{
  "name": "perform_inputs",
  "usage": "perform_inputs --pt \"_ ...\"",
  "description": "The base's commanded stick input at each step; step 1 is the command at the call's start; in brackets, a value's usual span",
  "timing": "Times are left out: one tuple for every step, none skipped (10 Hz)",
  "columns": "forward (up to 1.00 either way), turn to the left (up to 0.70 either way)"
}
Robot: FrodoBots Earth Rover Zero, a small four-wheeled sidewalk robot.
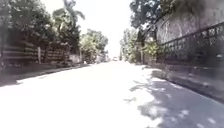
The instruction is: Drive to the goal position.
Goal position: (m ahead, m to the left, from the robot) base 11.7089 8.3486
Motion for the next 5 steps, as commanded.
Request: perform_inputs --pt "1.00 0.02" --pt "1.00 0.02" --pt "1.00 0.02" --pt "1.00 0.02" --pt "1.00 -0.02"
